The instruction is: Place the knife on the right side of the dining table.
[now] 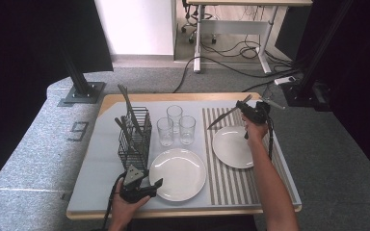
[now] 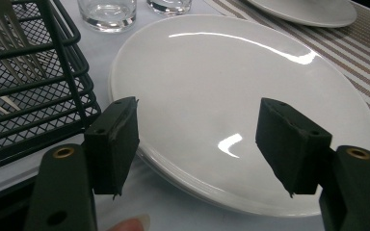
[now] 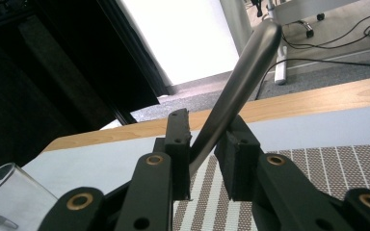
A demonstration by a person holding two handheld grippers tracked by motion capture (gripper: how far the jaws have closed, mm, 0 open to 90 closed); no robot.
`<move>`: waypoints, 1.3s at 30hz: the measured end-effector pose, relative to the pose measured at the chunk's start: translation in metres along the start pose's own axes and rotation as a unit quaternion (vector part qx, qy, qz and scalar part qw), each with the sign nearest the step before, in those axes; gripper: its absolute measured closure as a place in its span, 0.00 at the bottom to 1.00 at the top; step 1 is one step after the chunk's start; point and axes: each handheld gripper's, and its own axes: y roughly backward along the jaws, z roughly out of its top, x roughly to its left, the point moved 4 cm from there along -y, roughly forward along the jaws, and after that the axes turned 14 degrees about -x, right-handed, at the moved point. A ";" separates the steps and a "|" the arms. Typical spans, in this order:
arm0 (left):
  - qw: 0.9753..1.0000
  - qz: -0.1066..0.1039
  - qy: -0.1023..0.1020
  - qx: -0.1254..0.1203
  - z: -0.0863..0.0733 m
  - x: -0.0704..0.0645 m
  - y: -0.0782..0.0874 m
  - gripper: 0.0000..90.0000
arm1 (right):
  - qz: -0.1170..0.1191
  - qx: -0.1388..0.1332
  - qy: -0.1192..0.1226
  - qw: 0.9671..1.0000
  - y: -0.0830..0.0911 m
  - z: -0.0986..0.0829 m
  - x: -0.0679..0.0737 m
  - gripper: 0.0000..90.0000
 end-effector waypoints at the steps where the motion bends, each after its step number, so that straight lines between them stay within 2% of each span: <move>1: 1.000 0.000 0.000 0.000 0.000 0.000 0.000 0.35 | -0.001 0.001 0.001 1.000 0.000 0.000 -0.001 0.83; 39: 1.000 0.001 0.000 0.001 -0.001 0.001 -0.001 0.35 | -0.021 0.020 -0.011 1.000 0.002 -0.004 -0.016 0.80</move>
